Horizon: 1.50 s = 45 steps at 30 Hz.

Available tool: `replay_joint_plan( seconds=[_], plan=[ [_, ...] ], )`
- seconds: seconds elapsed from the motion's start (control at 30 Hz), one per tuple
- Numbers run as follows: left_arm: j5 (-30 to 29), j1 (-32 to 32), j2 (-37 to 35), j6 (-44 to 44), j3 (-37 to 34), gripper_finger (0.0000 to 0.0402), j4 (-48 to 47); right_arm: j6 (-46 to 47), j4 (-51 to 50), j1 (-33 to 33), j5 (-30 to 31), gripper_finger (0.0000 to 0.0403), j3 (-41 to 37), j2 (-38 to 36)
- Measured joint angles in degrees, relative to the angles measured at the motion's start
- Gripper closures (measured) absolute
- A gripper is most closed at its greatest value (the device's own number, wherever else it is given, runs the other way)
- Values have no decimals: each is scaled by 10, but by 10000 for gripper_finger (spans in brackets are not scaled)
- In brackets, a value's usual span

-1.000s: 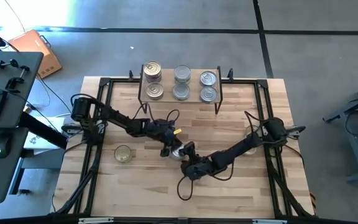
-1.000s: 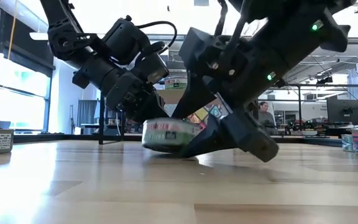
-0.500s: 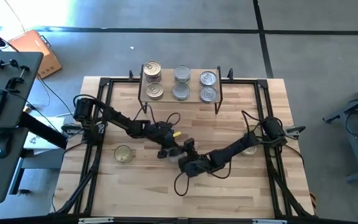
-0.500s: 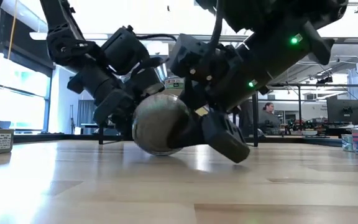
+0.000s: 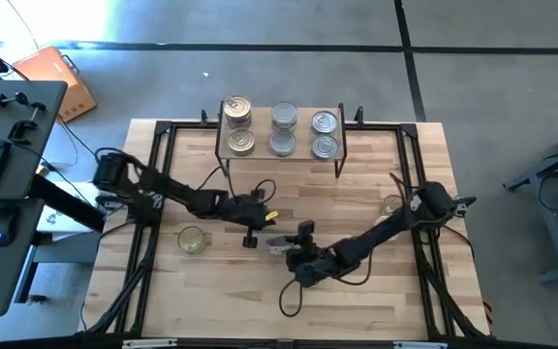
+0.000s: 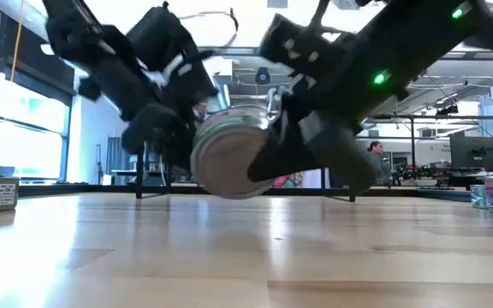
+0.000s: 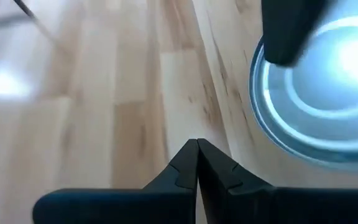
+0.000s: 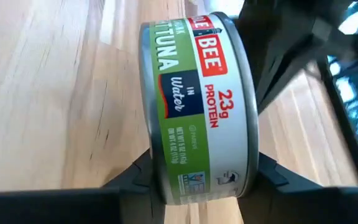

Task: Stack canned seafood by type on shelf
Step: Stack the green and white tuna can on top of the green and white tuna can on the shelf

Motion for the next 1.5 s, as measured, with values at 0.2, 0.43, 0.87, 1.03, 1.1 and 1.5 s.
replay_joint_plan(
  seconds=[0.2, 0.43, 0.87, 1.03, 1.1, 1.5],
  plan=[
    [-117, -72, -87, 48, 1, 401, -36, 129, -98, 16, 11, 279, 0, -33],
    [-175, -160, -113, 139, -45, 401, 82, 171, -82, 14, 13, 279, -13, -31],
    [-120, -158, -92, 168, -45, 227, 156, 175, -46, -46, -48, 279, -20, -31],
    [-192, -148, -70, 158, -12, 151, 94, 158, -31, -57, -50, 279, -20, -31],
    [-194, -142, -49, 147, 4, 143, 76, 143, -17, -57, -39, 279, -20, -31],
    [-314, -151, 5, 158, 60, 206, 5, 117, -5, -56, -23, 279, -19, -30]
  ],
)
